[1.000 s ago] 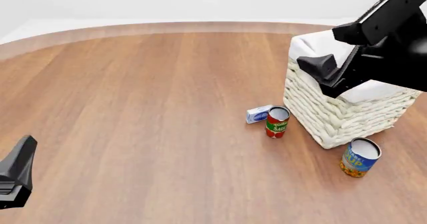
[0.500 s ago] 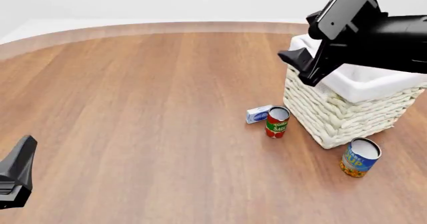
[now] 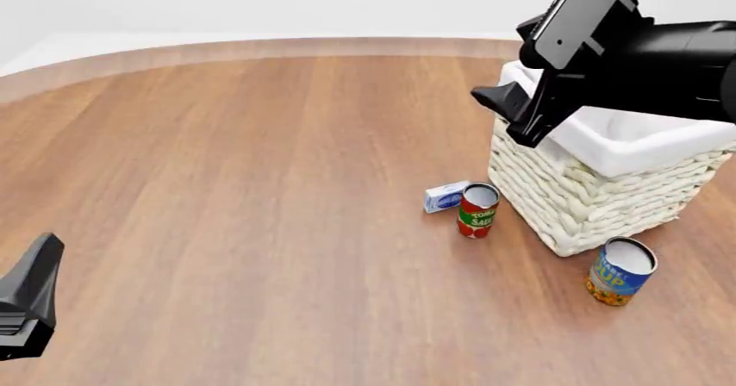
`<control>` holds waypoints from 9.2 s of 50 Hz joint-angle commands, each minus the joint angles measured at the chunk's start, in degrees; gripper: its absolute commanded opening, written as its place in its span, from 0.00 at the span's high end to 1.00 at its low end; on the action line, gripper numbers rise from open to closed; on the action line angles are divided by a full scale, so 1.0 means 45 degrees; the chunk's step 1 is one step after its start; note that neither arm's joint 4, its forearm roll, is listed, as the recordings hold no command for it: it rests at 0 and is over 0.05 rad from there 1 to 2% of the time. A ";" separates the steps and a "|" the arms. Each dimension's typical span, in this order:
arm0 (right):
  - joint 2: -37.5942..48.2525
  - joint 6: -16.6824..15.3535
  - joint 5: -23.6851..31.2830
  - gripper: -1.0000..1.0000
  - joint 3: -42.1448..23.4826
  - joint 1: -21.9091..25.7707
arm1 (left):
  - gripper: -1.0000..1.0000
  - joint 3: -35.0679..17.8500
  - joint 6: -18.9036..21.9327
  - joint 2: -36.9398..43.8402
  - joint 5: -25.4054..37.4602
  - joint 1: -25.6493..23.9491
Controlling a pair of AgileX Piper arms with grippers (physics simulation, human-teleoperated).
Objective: Pick up the alphabet soup and the cream cheese box, and put them in the basket.
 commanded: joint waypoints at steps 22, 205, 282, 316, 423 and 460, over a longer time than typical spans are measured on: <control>0.1810 -0.0725 -0.0500 0.00 0.0205 -0.0129 | 0.00 0.0000 0.0000 0.0000 0.0000 0.0000; 0.9145 -0.5067 0.5191 0.00 -0.5536 0.1053 | 0.00 -0.0054 0.0000 0.0093 -0.0022 0.0000; 1.1149 -0.4852 0.6277 0.00 -0.6846 0.0477 | 0.00 -0.0054 0.0000 0.0093 -0.0022 0.0000; 1.2011 -0.5164 0.6282 0.00 -0.7504 -0.0051 | 0.00 -0.0054 0.0000 0.0093 -0.0022 0.0000; 1.4409 -0.5946 0.7187 1.00 -1.0821 -0.1023 | 0.00 -0.0054 0.0000 0.0093 -0.0022 0.0000; 1.2347 -0.5033 0.6050 1.00 -1.0093 -0.0088 | 0.00 -0.0054 0.0000 0.0093 -0.0022 0.0000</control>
